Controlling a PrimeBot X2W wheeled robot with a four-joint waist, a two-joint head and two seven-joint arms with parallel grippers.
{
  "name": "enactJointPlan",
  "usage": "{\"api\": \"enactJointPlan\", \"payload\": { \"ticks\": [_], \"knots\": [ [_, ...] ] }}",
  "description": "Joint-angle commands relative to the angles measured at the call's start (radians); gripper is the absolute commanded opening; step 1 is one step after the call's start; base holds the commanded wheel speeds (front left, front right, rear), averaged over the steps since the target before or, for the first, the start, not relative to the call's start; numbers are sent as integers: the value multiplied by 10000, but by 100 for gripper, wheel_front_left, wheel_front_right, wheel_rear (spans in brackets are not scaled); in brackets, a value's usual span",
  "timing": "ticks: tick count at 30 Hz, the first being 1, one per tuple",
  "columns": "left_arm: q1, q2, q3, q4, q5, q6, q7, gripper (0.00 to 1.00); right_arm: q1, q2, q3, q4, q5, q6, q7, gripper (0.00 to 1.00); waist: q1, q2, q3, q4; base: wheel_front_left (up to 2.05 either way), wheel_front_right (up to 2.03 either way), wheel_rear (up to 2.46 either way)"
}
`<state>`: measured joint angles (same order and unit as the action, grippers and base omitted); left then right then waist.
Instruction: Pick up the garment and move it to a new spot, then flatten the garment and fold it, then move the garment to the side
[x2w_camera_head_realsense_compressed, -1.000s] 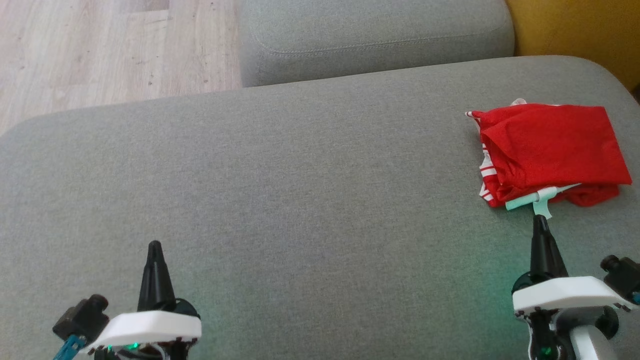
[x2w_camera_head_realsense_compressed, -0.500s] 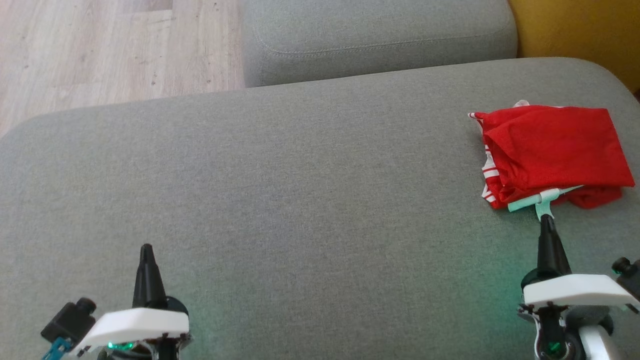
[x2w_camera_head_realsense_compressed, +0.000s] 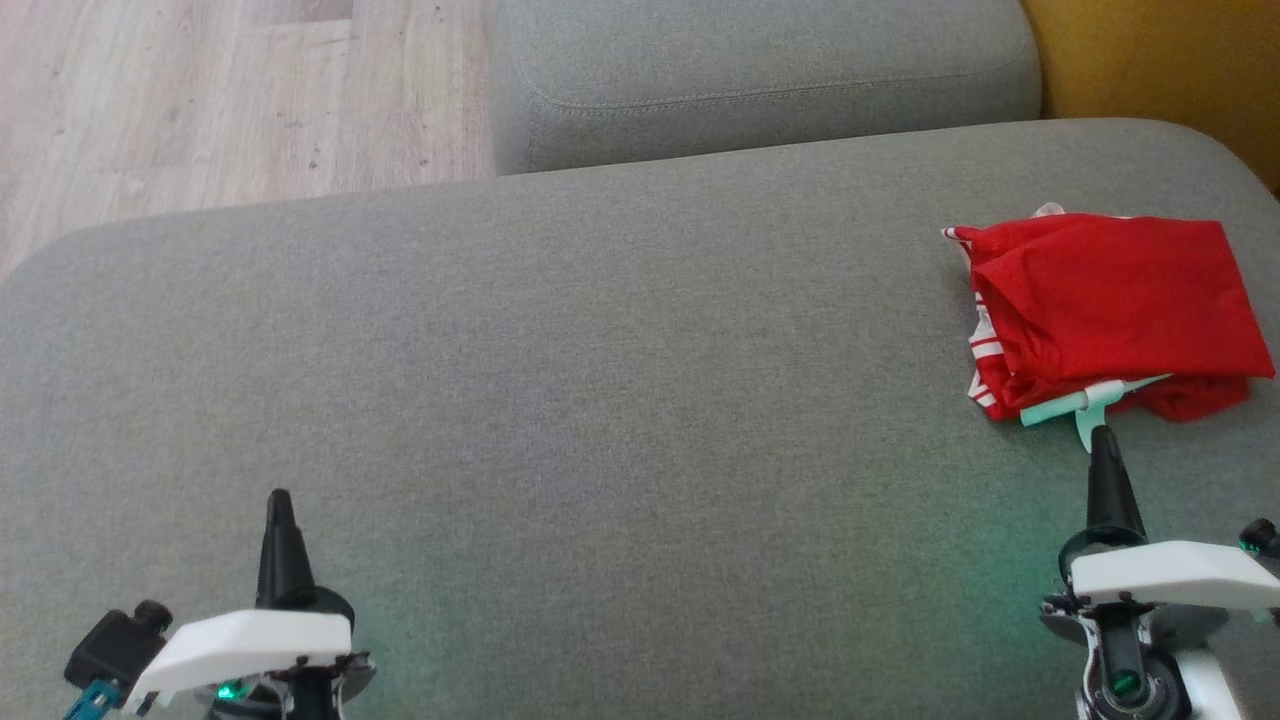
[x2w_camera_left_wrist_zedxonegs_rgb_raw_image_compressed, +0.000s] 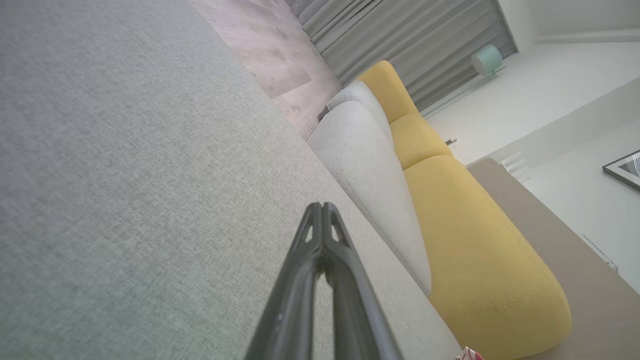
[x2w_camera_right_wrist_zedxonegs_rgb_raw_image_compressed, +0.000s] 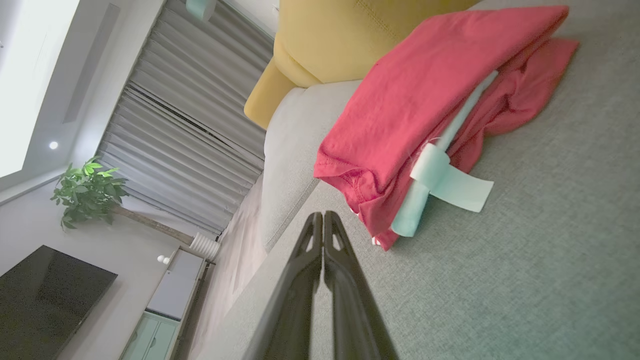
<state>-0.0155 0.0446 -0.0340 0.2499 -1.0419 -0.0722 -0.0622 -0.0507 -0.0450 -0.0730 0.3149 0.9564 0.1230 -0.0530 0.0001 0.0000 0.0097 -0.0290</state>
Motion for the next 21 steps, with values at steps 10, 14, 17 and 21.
{"api": "enactJointPlan", "payload": {
  "ticks": [10, 14, 17, 21],
  "knots": [
    [-579, 93, 462, -246, -1169, -202, 328, 0, -482, -40, -17, -448, 1349, 51, 340, 0, 0, 0, -12, 55, 0, 0, 0],
    [-601, 94, 524, -233, -1466, -227, 417, 0, -488, -40, -42, -465, 1686, 52, 426, 0, 0, 0, -16, 70, 0, 0, 0],
    [-624, 96, 586, -220, -1763, -252, 507, 0, -494, -41, -68, -481, 2023, 54, 512, 0, 0, 0, -19, 86, 0, 0, 0],
    [-653, 97, 667, -203, -2155, -285, 625, 0, -502, -42, -102, -503, 2469, 56, 626, 0, 0, 0, -24, 106, 0, 0, 0]
  ]
}}
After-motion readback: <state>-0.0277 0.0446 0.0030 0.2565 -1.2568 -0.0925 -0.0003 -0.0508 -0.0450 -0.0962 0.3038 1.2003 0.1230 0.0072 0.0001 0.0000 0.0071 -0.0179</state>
